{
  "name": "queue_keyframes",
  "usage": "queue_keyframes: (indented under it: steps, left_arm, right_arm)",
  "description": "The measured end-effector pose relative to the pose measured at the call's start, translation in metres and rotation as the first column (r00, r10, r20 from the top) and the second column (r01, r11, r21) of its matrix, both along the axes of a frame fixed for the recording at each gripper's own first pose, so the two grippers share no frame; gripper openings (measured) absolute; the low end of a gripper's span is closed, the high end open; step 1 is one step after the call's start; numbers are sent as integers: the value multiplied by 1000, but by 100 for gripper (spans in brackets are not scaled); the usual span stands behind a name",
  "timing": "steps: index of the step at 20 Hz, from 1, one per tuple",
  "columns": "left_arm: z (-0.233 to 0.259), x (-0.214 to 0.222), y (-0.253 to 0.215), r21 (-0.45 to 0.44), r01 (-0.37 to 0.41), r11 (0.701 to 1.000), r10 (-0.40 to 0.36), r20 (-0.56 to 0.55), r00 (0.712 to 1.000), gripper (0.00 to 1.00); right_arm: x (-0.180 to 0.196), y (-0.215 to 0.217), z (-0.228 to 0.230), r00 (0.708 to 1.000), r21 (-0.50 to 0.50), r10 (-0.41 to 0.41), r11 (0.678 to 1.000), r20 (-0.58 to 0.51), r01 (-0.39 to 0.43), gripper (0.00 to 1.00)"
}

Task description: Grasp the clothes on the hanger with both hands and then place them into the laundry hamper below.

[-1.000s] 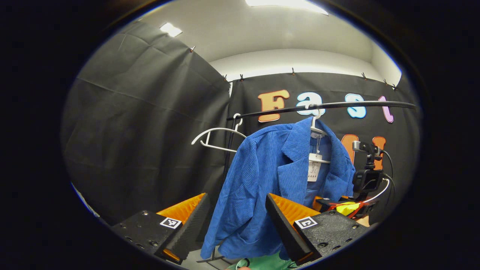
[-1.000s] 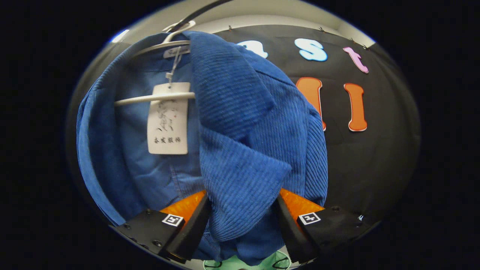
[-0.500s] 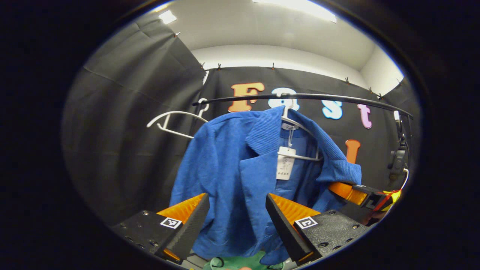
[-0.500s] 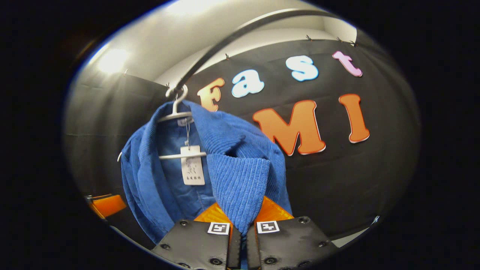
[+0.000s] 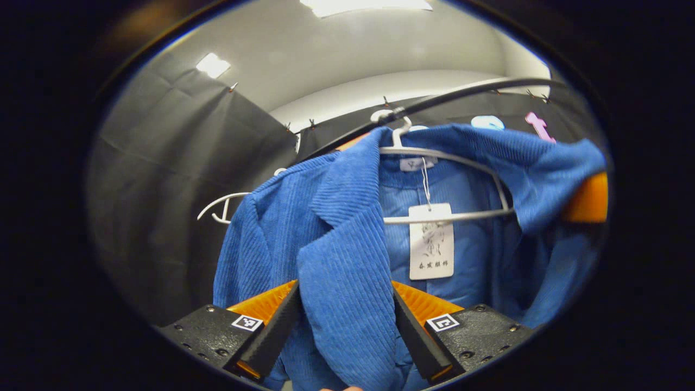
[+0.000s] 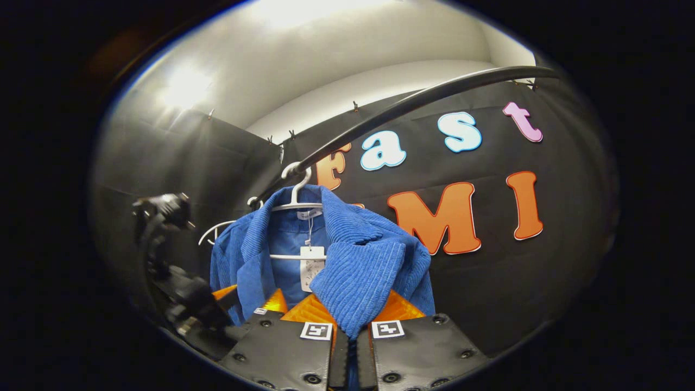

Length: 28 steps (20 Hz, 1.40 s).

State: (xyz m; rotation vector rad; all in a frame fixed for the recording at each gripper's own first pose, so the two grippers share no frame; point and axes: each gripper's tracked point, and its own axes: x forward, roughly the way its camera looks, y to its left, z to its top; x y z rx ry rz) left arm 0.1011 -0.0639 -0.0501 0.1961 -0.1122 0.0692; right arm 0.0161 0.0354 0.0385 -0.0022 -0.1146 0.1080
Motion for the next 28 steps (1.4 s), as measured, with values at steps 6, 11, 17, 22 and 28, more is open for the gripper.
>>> queue_keyframes:
  steps: [6, 11, 17, 22, 28]
  left_arm:
    - [-19, 18, -25, -6, 157, 988, -157, -124, 980, 12]
    - [5, -4, -15, 15, 172, 985, -170, -74, 983, 11]
    - [24, -2, -19, 21, 192, 981, -189, -95, 977, 12]
    - [31, -2, 9, -4, 162, 987, -162, -117, 980, 13]
    - [51, -19, 19, 50, 172, 984, -168, -80, 983, 13]
  right_arm:
    - [15, -9, -14, 995, -50, -98, 994, -34, 96, 13]
    - [23, -6, -18, 989, -78, -142, 987, -37, 138, 13]
    - [31, -10, -5, 981, -61, -194, 979, 14, 194, 13]
    - [32, -8, 6, 971, -91, -234, 967, 49, 238, 13]
    - [32, 7, -3, 947, -145, -314, 936, 68, 321, 13]
